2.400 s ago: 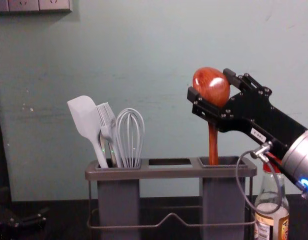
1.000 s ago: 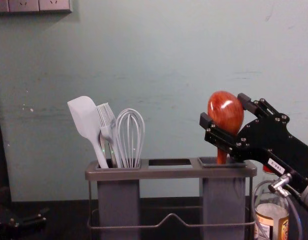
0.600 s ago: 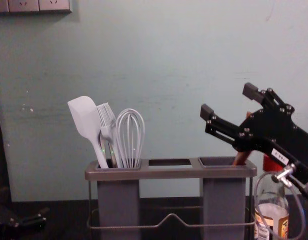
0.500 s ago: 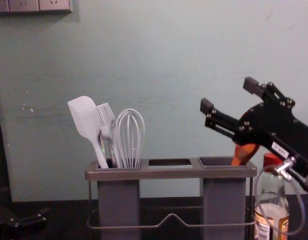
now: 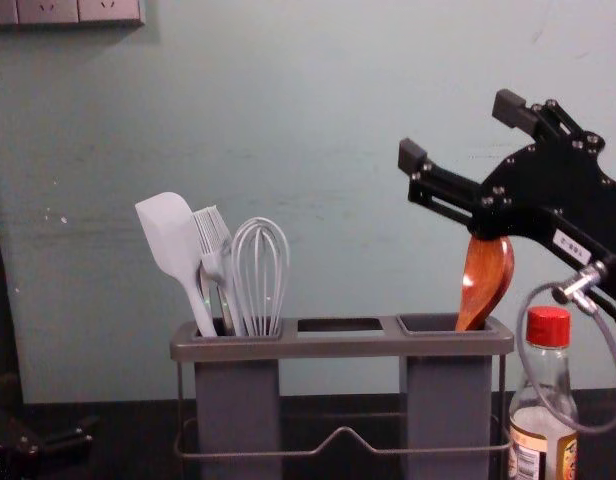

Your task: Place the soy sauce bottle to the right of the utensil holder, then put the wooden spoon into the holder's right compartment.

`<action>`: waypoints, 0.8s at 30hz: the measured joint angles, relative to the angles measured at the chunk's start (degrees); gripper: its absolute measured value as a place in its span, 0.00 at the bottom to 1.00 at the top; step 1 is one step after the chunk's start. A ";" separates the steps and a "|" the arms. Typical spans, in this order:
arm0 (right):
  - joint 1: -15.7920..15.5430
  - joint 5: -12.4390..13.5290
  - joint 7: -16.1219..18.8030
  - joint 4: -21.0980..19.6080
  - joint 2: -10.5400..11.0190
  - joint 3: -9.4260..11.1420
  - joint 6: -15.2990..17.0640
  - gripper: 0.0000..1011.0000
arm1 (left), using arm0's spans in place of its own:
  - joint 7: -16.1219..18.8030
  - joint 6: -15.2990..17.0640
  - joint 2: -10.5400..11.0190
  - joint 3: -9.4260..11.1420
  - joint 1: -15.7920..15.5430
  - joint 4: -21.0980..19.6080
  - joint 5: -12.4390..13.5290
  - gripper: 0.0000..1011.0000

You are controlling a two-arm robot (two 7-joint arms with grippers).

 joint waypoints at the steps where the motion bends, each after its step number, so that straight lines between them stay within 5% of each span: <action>1: -0.63 -0.65 -0.27 -0.79 0.25 -0.06 0.21 0.99 | 0.00 0.00 0.00 0.00 0.00 0.00 0.01 0.99; 6: -5.66 -3.47 -1.69 -7.68 2.01 0.06 4.47 0.99 | 0.00 0.00 0.00 0.00 0.00 0.00 0.00 0.99; 17: -19.71 -6.93 -4.91 -26.89 5.13 1.05 21.81 0.99 | 0.00 0.00 0.00 0.00 0.00 0.00 0.00 0.99; 24: -25.27 -8.64 -6.68 -32.44 4.62 1.29 31.44 0.99 | 0.00 0.00 0.00 0.00 0.00 0.00 0.00 0.99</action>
